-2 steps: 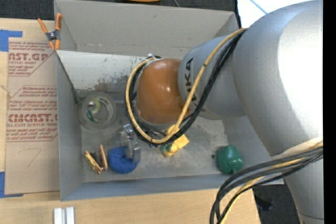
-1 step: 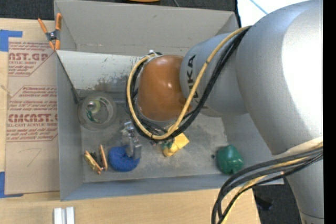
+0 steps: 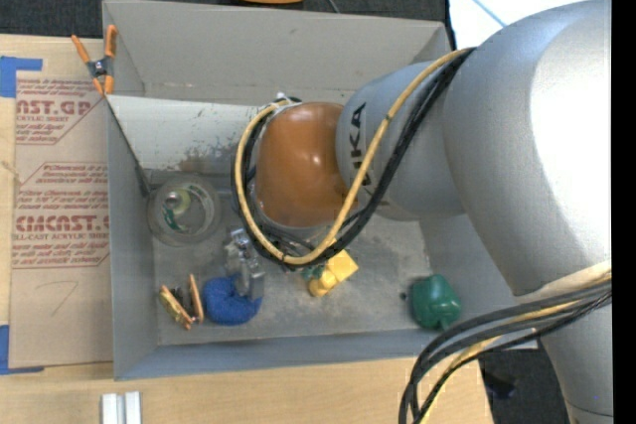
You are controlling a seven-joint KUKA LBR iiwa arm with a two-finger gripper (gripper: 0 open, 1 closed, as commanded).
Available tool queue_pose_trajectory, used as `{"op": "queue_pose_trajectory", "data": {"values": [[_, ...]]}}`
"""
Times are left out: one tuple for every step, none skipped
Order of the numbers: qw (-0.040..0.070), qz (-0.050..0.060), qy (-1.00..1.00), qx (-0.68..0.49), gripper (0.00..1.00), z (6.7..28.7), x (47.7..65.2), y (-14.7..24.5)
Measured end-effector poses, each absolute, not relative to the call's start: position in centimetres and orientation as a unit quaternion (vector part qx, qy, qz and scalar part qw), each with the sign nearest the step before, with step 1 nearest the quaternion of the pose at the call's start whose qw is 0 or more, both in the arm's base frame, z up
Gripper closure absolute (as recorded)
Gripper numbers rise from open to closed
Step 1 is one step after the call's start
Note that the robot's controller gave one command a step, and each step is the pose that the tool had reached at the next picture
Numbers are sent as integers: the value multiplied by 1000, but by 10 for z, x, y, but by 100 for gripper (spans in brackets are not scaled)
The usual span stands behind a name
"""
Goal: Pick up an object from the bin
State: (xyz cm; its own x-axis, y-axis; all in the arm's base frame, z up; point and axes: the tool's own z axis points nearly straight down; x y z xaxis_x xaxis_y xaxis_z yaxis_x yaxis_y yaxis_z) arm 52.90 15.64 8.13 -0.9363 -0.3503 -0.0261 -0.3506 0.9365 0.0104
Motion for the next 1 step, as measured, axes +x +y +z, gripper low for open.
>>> {"op": "queue_pose_trajectory", "data": {"values": [[13, 8, 984, -177, 100, 78, 528, 162]]}}
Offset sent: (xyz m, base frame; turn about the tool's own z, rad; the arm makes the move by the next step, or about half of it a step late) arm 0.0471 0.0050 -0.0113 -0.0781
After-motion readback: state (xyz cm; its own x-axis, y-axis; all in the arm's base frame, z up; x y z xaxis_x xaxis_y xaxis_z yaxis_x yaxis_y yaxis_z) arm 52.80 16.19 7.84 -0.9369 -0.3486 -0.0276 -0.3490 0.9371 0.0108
